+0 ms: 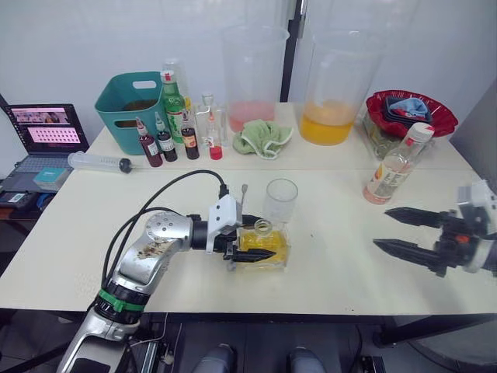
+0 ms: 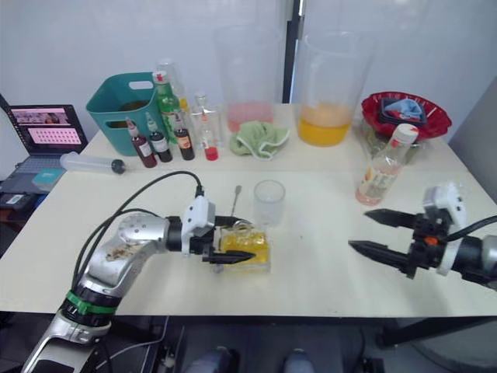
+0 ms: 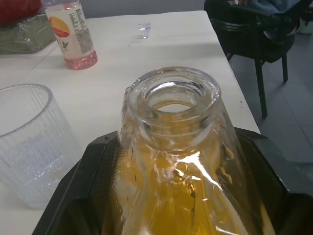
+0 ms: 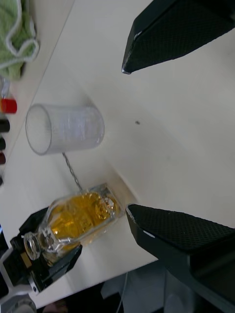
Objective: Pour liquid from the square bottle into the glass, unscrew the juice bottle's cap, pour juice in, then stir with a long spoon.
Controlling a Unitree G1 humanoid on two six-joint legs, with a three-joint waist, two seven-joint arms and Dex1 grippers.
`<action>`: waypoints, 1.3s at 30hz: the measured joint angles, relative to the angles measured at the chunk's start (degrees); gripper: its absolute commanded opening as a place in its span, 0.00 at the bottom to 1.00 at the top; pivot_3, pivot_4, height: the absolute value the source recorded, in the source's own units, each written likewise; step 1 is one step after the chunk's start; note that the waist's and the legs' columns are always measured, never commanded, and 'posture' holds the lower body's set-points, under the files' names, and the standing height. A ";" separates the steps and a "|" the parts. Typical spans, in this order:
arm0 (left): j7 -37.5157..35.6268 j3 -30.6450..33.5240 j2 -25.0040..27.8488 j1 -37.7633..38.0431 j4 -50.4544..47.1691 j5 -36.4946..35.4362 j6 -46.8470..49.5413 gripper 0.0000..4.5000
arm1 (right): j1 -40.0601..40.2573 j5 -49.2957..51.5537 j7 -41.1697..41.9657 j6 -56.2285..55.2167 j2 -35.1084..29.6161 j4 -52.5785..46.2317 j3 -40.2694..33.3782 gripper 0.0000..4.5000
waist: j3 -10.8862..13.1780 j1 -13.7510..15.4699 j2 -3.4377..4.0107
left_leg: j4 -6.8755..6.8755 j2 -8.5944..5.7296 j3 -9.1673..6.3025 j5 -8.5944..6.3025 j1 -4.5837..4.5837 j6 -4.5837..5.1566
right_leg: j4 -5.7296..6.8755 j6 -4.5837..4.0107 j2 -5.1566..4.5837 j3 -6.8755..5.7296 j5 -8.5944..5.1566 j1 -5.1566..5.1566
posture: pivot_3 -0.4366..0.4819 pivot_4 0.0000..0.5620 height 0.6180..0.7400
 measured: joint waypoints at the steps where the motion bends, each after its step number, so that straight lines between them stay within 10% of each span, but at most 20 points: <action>1: 0.15 0.92 1.14 0.50 -1.09 -0.75 1.09 0.62 | -0.68 0.29 0.10 0.50 0.00 -0.72 1.09 1.00 | 0.00 0.03 0.01 | -0.01 0.00 0.00 0.00 -0.03 0.00 | 0.01 0.00 0.00 0.00 0.00 -0.04 | 0.48 0.27 1.00; 18: 9.71 12.07 10.69 1.01 0.46 0.73 4.67 0.62 | -8.56 -1.98 3.91 0.83 2.21 1.66 9.98 1.00 | 0.11 1.06 -0.16 | 0.00 0.00 -0.06 0.00 -0.18 -0.01 | -0.23 0.00 0.00 -0.09 0.02 -0.06 | 0.48 0.27 1.00; 39: 22.15 -3.81 -8.82 -26.48 40.26 23.90 -23.61 0.62 | 2.89 -5.17 -6.63 -0.51 7.88 -4.70 5.05 1.00 | 0.26 1.24 -0.44 | 0.08 -0.14 -0.14 0.01 -0.44 -0.01 | -0.29 0.18 -0.09 -0.23 0.30 -0.20 | 0.48 0.27 1.00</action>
